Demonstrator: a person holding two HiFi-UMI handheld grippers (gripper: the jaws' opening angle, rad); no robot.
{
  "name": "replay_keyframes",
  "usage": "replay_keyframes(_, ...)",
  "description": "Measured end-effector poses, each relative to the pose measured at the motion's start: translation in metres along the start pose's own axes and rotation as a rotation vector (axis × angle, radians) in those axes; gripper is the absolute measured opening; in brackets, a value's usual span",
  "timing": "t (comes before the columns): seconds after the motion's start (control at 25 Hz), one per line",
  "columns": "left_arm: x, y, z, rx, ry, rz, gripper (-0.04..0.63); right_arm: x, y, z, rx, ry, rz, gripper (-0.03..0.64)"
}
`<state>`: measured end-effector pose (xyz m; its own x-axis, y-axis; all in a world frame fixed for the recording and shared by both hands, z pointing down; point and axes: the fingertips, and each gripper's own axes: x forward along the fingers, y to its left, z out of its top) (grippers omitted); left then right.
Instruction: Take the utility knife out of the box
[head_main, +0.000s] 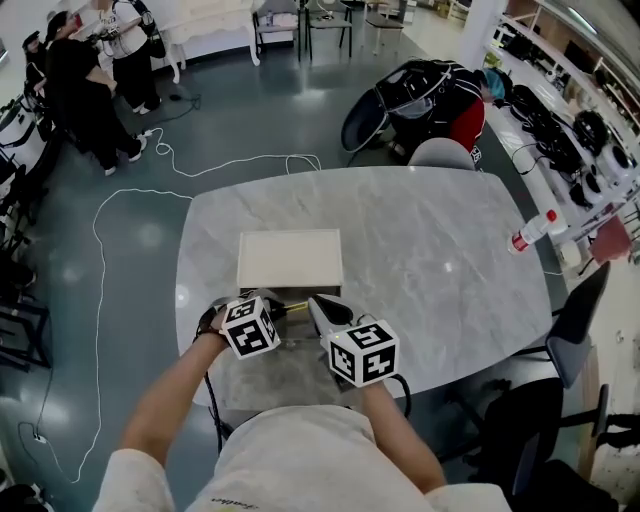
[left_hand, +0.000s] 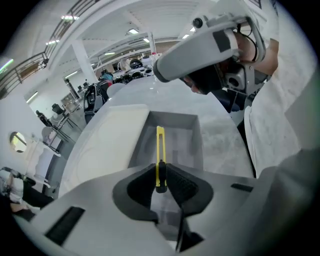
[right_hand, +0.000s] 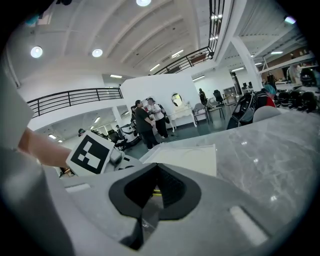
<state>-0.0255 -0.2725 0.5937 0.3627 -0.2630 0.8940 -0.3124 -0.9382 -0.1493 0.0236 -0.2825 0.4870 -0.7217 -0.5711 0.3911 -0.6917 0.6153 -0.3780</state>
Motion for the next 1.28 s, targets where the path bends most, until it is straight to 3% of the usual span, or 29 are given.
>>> replay_keyframes(0.8, -0.089, 0.028, 0.037, -0.399, -0.415, 0.286, 0.063, -0.012, 0.023, 0.031, -0.061, -0.063, 0.003, 0.005)
replay_keyframes(1.28, -0.129, 0.032, 0.040, -0.662, -0.657, 0.385, 0.063, -0.013, 0.033, 0.042, -0.102, -0.099, -0.008, 0.005)
